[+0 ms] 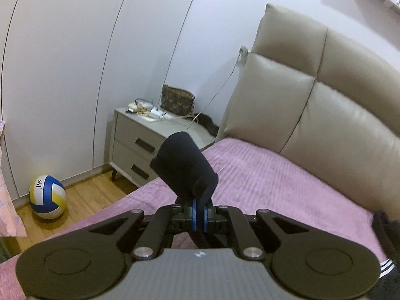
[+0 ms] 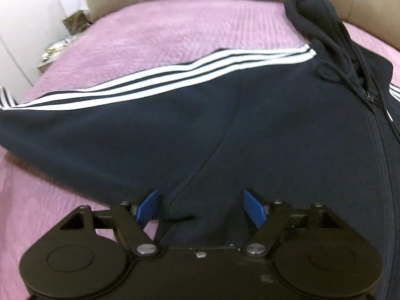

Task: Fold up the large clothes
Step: 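Lift the held sleeve with the left tool and carry it across the body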

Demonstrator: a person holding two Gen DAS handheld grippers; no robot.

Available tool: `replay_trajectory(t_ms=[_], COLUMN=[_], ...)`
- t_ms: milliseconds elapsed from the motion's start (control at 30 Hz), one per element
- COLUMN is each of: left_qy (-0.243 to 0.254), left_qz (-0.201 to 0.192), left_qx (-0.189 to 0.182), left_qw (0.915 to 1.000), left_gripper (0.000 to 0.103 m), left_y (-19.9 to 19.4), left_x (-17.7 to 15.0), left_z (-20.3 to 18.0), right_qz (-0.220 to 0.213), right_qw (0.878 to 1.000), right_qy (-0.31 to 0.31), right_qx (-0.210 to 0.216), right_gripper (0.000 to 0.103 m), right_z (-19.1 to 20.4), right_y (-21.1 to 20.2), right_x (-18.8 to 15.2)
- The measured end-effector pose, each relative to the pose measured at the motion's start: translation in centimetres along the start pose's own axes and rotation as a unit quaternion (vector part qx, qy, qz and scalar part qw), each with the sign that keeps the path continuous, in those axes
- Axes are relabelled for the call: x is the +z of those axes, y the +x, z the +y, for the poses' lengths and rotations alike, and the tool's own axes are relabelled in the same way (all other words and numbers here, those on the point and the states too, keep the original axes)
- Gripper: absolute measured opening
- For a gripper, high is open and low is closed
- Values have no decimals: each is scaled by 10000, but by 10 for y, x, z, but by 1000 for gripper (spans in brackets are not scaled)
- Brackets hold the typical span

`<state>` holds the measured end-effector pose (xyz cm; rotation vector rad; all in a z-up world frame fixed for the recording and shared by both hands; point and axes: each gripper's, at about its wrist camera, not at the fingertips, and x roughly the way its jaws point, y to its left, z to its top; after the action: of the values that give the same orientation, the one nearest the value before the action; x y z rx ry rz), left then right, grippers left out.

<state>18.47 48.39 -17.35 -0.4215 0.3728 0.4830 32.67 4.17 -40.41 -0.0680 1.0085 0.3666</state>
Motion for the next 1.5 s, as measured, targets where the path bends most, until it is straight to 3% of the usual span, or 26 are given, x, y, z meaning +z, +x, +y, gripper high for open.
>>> replay_trajectory(t_ms=[133,333,400,533,733,900,1067,1233,1367,1500], left_qy=[-123,-48,69,291,621,838,932,1086,1456,1476], left_qz=[-231,-688,-834,-1102,-1191,-1111,-805,-143,172,611], left_qx=[-138,-464,-621,-995,-1798,-2446,-2993,-3439,-3531,-3582], left_qw=[9996,9965,9946,9885,9745,9596,9462,9326,9240,9199], left_gripper=[6,5,5,5,5,5,5,5,5,6], left_y=[-16,-59,-74,-106,-137,-145,-142,-126,-113,-99], left_x=[15,53,67,85,77,41,-10,-78,-148,-208], left_z=[-19,-92,-129,-214,-363,-471,-547,-595,-619,-627], right_qz=[296,649,434,-96,-571,-714,-1135,-1496,-1775,-1858], right_qw=[9988,9904,9897,9917,9896,9836,9699,9409,9125,8959], right_qy=[13,-71,-208,-373,397,1145,1850,2790,3510,3873], right_qx=[395,1216,1346,1224,1257,1200,1104,1203,1124,1135], right_gripper=[89,94,94,97,98,99,99,100,100,100], right_z=[-14,-56,-78,-123,-208,-282,-344,-399,-432,-455], right_y=[-12,-47,-67,-106,-148,-163,-172,-176,-172,-169], right_x=[2,-4,-12,-29,-58,-77,-85,-97,-112,-123])
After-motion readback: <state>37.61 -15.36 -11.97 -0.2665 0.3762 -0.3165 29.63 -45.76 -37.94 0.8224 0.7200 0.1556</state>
